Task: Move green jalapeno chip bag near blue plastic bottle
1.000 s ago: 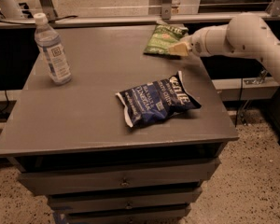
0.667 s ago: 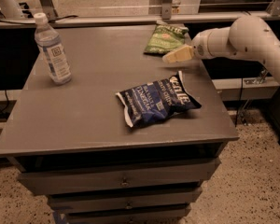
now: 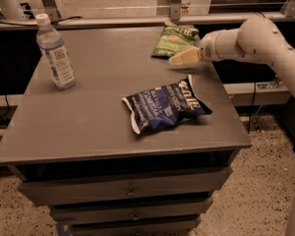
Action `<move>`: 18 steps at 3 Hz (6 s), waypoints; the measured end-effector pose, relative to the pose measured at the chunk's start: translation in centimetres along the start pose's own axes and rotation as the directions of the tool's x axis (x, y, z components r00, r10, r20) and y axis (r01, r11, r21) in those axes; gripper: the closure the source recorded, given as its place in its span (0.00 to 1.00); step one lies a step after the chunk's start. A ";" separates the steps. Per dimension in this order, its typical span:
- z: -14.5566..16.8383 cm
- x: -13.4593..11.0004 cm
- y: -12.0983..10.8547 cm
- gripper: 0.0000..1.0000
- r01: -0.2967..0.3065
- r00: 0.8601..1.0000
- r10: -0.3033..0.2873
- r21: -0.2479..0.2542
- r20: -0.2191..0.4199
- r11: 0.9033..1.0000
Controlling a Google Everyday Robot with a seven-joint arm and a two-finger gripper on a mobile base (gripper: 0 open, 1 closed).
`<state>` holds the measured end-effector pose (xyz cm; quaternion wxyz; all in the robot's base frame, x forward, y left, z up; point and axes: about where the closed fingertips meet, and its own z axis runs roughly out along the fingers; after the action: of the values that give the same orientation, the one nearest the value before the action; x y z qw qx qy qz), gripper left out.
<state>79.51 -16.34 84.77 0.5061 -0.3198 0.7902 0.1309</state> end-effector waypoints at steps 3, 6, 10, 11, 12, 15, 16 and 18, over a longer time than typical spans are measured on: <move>1.4 -0.6 0.4 0.63 -0.008 1.000 0.008 -0.008 0.013 1.000; 1.5 -6.4 2.0 1.00 0.073 0.991 -0.066 -0.052 0.118 0.996; 4.1 -12.9 18.5 1.00 0.410 0.896 -0.292 -0.369 0.335 0.834; 4.7 -11.7 22.0 1.00 0.440 0.887 -0.308 -0.431 0.344 0.788; 5.0 -10.9 24.3 1.00 0.456 0.883 -0.318 -0.471 0.346 0.755; 4.6 -9.8 27.3 0.85 0.456 0.886 -0.307 -0.536 0.346 0.711; 4.4 -9.6 27.7 0.61 0.452 0.889 -0.306 -0.544 0.341 0.707; 4.2 -9.3 27.5 0.15 0.441 0.895 -0.306 -0.541 0.324 0.716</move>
Offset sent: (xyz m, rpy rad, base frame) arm 0.0106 0.0097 0.0010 0.0192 -0.0078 -0.0026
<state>67.55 10.30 87.85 0.4744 -0.6016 0.5671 0.3025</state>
